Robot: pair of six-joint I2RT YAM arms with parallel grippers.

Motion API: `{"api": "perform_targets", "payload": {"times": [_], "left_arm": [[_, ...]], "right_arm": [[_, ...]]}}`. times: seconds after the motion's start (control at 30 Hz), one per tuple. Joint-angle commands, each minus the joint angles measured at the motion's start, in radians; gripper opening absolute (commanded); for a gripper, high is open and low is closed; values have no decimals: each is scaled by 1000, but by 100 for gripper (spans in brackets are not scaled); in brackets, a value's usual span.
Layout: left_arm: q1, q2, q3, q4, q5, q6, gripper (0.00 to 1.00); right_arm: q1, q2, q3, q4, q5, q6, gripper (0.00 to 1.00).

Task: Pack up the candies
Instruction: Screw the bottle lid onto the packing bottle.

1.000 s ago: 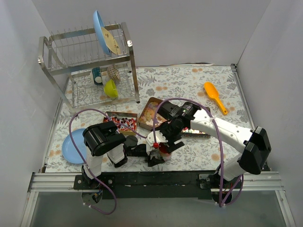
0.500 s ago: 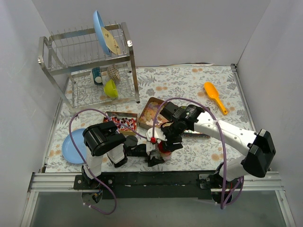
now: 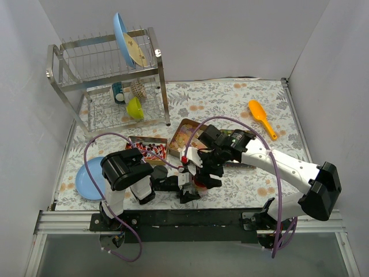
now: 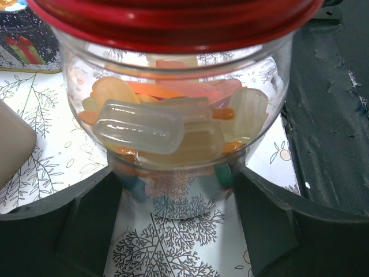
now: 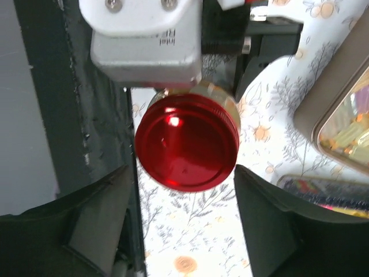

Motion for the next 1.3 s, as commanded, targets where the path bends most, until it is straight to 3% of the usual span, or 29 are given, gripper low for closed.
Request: {"api": "perform_targets", "payload": {"times": [0.0, 0.17, 0.3, 0.33, 0.4, 0.43, 0.47, 0.73, 0.8, 0.83, 0.87, 0.97, 1.27], "left_arm": [[-6, 22, -32, -16, -40, 34, 0], [-4, 22, -28, -30, -20, 30, 0], [-6, 22, -23, -41, -17, 27, 0], [-4, 20, -22, -44, -17, 27, 0], [-4, 16, -21, -53, -15, 27, 0], [-4, 14, -20, -58, -17, 30, 0], [-4, 14, -20, -62, -18, 31, 0], [-4, 17, -17, -72, -18, 31, 0], [-6, 17, -15, -72, -20, 31, 0], [-4, 17, -15, -73, -22, 31, 0], [-4, 17, -15, -75, -22, 31, 0], [-6, 19, -14, -78, -22, 33, 0], [-6, 19, -14, -84, -28, 34, 0]], "right_arm": [[1, -16, 114, -159, 12, 31, 83], [-13, -62, 168, -206, 27, 11, 86], [-27, -43, 189, -169, -36, -3, 75], [-27, -29, 198, -164, -52, -14, 69], [-27, 25, 232, -154, -83, -32, 35], [-28, 45, 244, -155, -92, -46, 14], [-28, 60, 255, -134, -80, -46, 2], [-39, 146, 275, -111, -89, -138, 1], [-39, 157, 286, -117, -106, -146, 14], [-39, 159, 289, -123, -112, -149, 25], [-40, 159, 291, -129, -126, -150, 47], [-48, 160, 300, -172, -184, -193, 71], [-51, 200, 306, -288, -286, -321, 75]]}}
